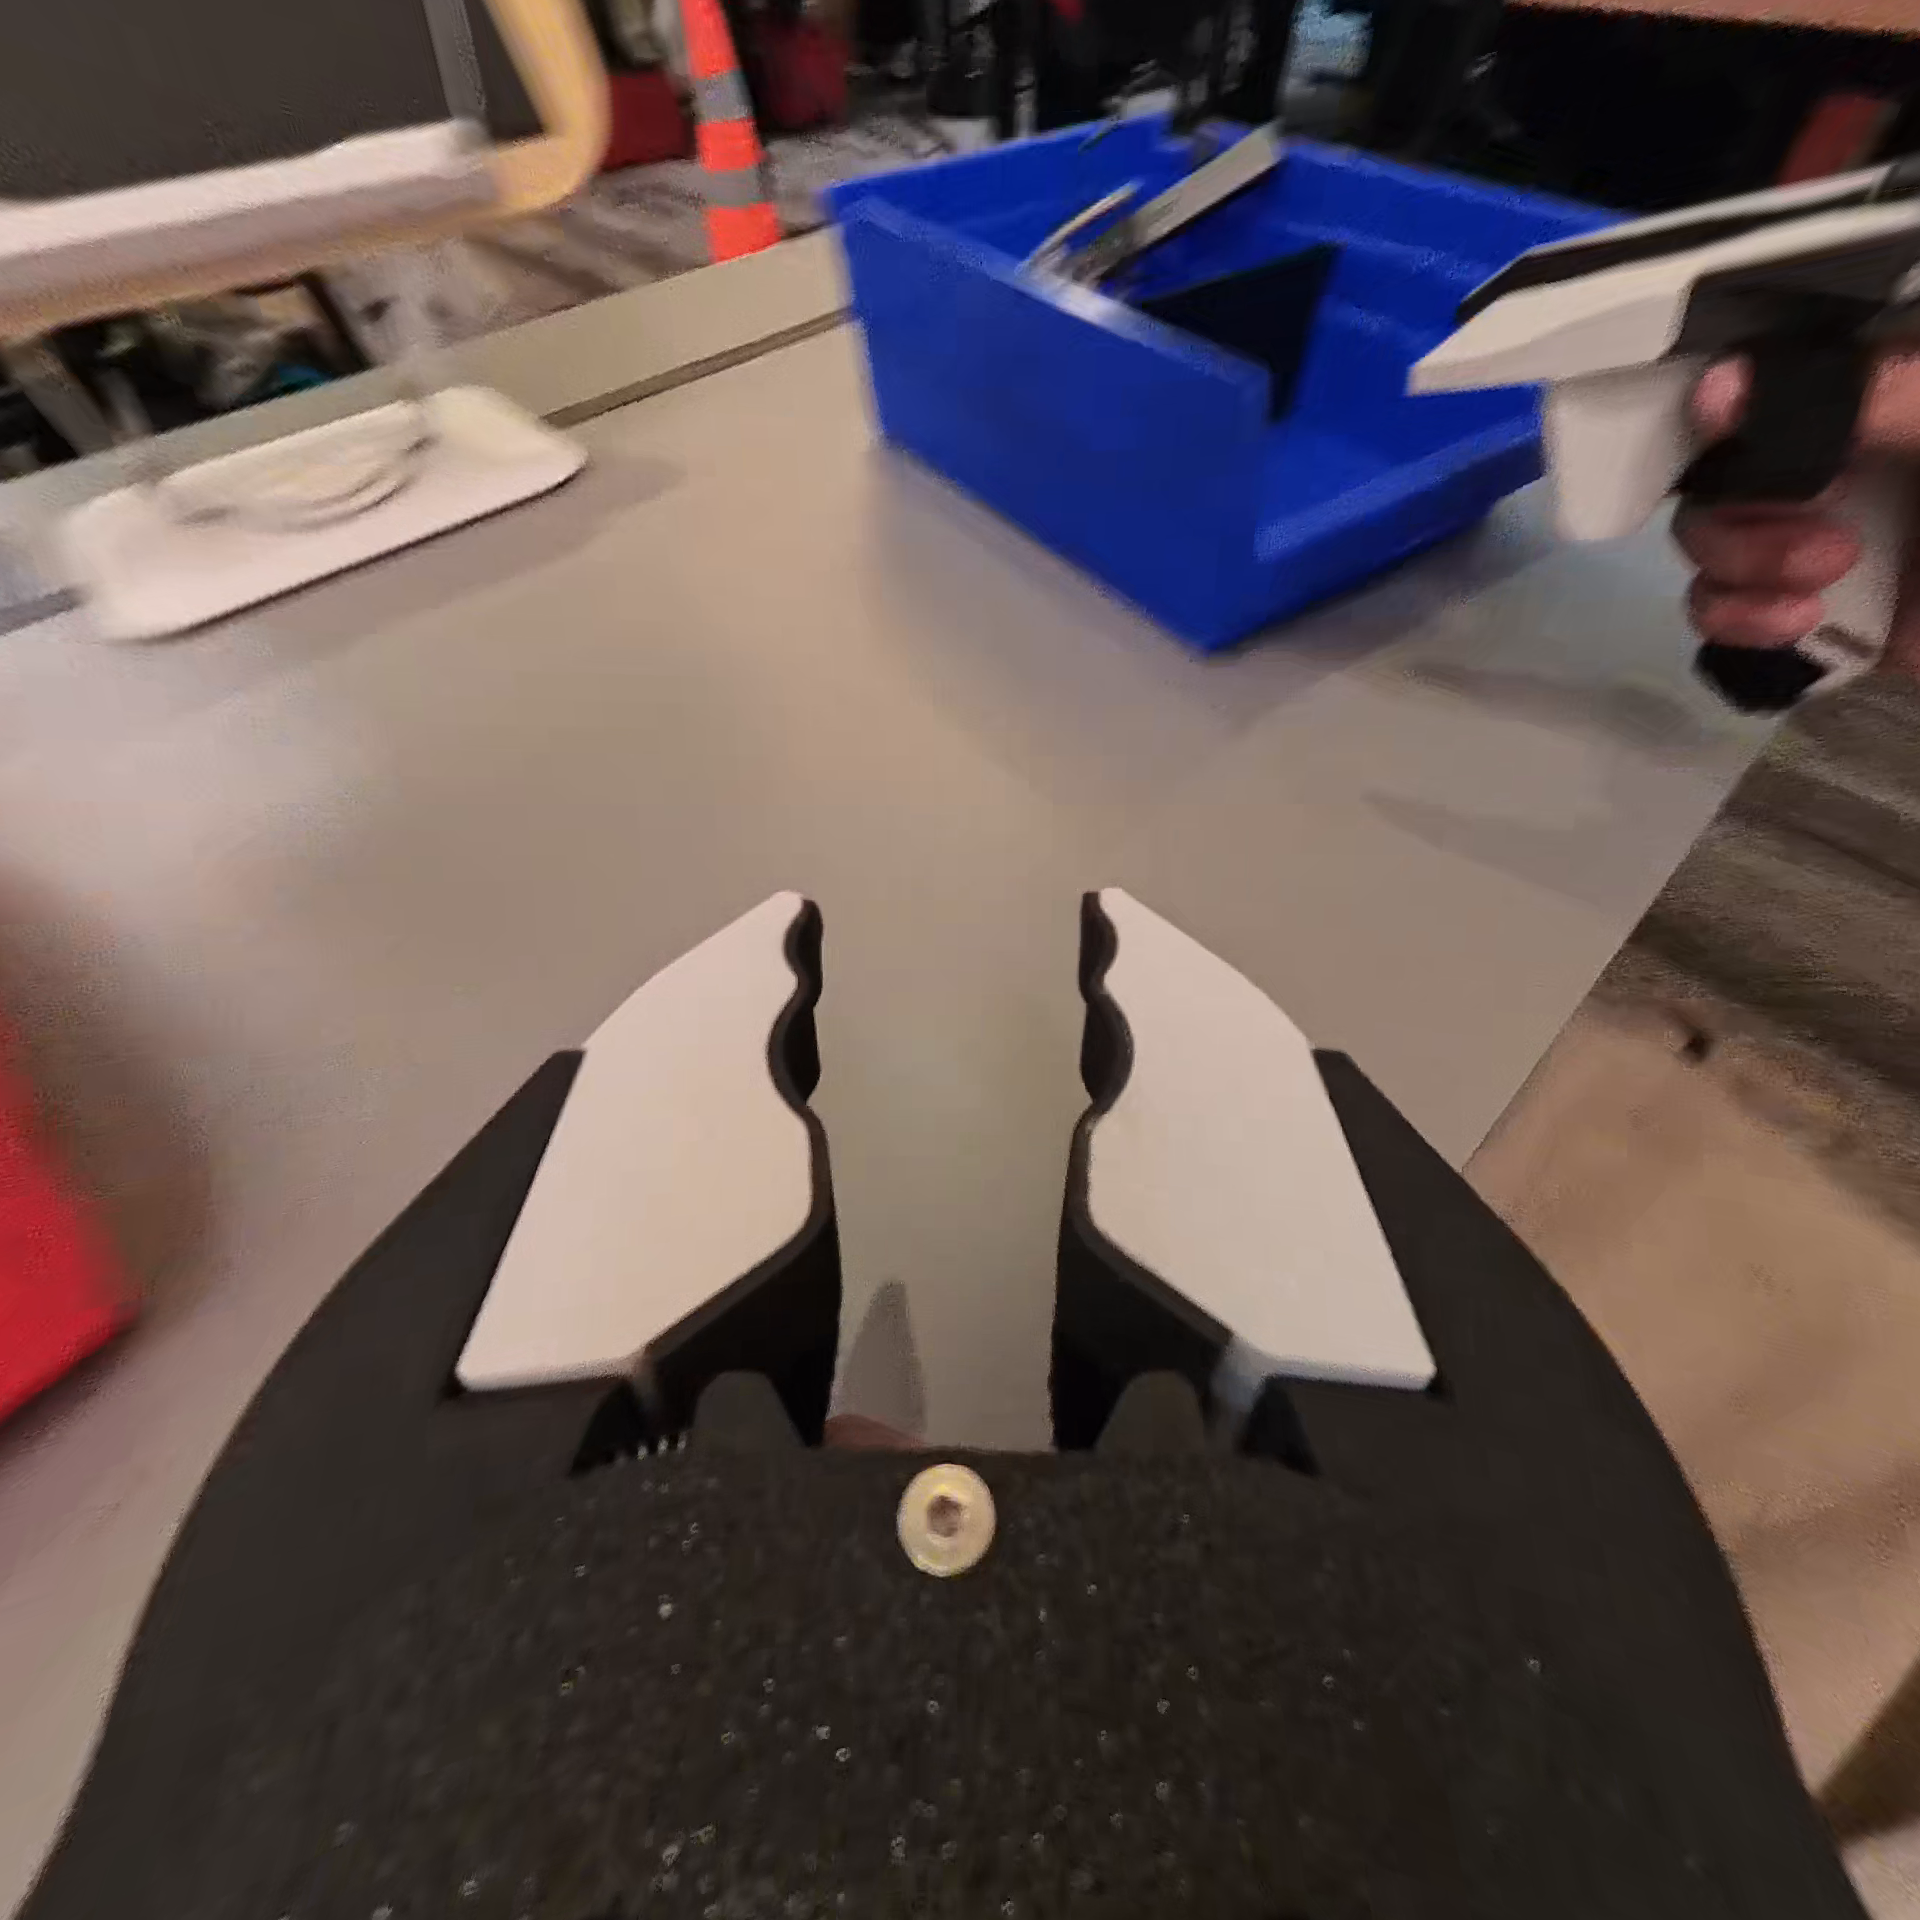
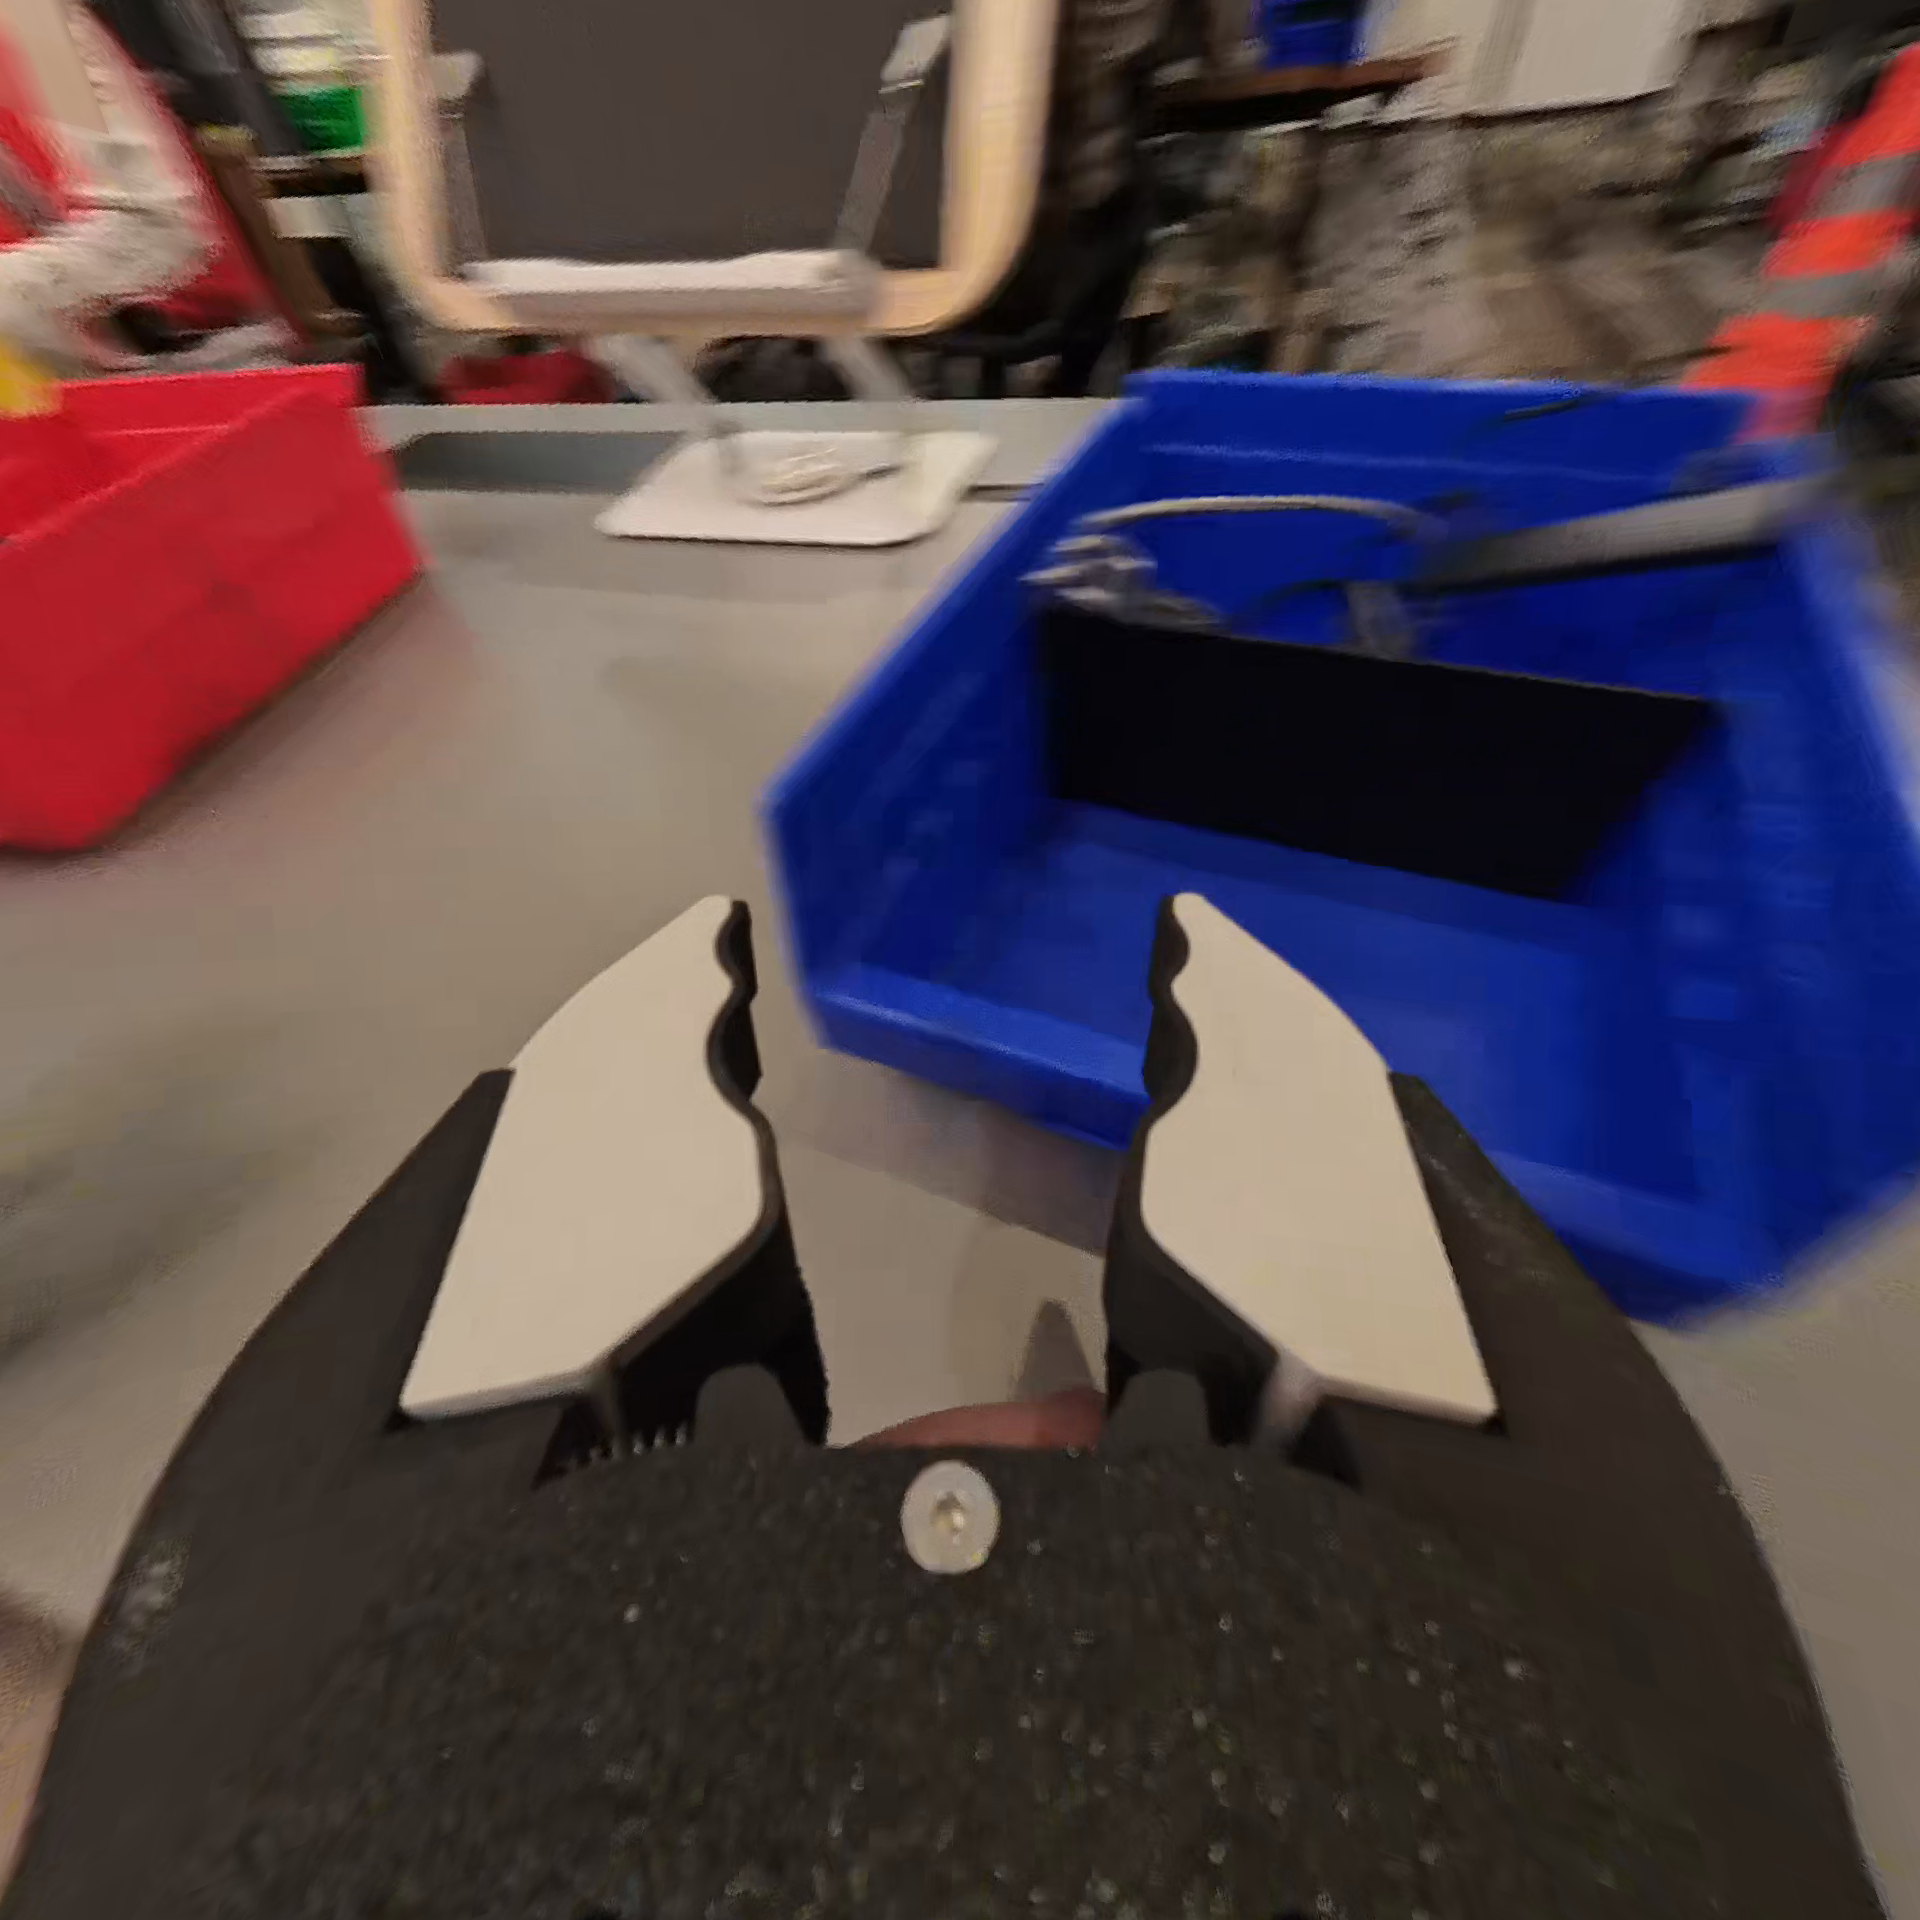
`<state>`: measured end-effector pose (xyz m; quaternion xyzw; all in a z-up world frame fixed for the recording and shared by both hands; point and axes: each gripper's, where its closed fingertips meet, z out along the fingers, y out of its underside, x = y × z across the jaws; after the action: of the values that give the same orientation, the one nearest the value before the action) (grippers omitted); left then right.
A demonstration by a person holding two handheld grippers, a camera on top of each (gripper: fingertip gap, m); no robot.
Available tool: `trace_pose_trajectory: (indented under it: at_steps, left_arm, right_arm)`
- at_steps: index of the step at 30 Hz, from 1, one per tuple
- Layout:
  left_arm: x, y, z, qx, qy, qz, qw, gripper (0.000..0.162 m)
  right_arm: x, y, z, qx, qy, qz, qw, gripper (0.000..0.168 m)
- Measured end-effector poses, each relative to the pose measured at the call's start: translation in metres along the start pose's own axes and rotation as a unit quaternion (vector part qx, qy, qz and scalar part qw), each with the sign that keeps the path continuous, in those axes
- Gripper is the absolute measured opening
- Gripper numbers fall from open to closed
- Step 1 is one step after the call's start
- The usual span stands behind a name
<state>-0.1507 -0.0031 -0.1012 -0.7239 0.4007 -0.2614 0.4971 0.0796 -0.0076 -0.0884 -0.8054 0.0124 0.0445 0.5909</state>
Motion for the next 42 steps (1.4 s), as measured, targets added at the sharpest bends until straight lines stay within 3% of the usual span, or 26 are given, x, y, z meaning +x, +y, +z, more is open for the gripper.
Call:
trace_pose_trajectory:
  at_steps: [4,7,8,10,14,17,21,25,28,32,35,37,39,42]
  left_arm:
    - [0.064,-0.049,0.109,-0.012,0.046,-0.037,0.998,0.062]
    - [0.07,-0.063,0.18,-0.035,0.018,-0.065,0.997,0.067]
    - [0.068,-0.063,0.196,-0.042,0.006,-0.074,0.996,0.065]
    - [0.062,-0.062,0.214,-0.04,-0.004,-0.097,0.994,0.044]
    - [0.037,-0.059,0.212,-0.056,-0.076,-0.066,0.993,0.013]
    - [0.015,-0.053,0.185,-0.046,-0.104,-0.086,0.99,0.007]
    - [-0.041,-0.041,0.114,-0.026,-0.153,-0.111,0.982,0.004]
    - [-0.114,-0.016,0.036,-0.032,-0.222,-0.119,0.967,0.004]
    - [-0.155,0.005,0.01,-0.038,-0.249,-0.127,0.959,0.004]
    - [-0.176,0.019,0.007,-0.046,-0.253,-0.129,0.958,0.005]
    - [-0.16,0.018,-0.006,-0.032,-0.181,-0.145,0.972,0.016]
    - [-0.161,0.0,-0.049,0.034,-0.151,-0.178,0.972,0.035]
    - [-0.193,-0.006,-0.112,0.094,-0.184,-0.209,0.956,0.036]
    - [-0.278,0.037,-0.198,0.071,-0.318,-0.236,0.915,0.039]
  right_arm:
    - [0.099,-0.007,-0.037,0.033,0.189,0.004,0.981,0.062]
    - [0.132,0.004,-0.028,0.013,0.209,0.048,0.977,0.062]
    - [0.141,0.009,-0.021,0.004,0.223,0.072,0.972,0.056]
    - [0.153,0.024,-0.007,-0.037,0.247,0.095,0.964,0.045]
    - [0.145,0.032,0.004,-0.059,0.221,0.106,0.968,0.004]
    - [0.111,0.025,0.003,-0.067,0.222,0.089,0.969,0.003]
    - [0.023,0.021,0.016,-0.053,0.18,0.066,0.98,0.004]
    - [-0.076,0.023,0.055,-0.055,0.109,0.035,0.992,0.004]
    - [-0.123,0.027,0.085,-0.069,0.077,0.013,0.995,0.004]
    - [-0.138,0.027,0.109,-0.082,0.067,0.022,0.994,0.004]
    - [-0.13,0.025,0.11,-0.095,0.046,-0.003,0.994,0.009]
    - [-0.119,0.023,0.095,-0.104,0.043,-0.011,0.994,0.037]
    - [-0.113,0.013,0.071,-0.088,0.034,-0.023,0.995,0.04]
    - [-0.114,-0.003,0.043,-0.057,0.052,-0.062,0.995,0.032]
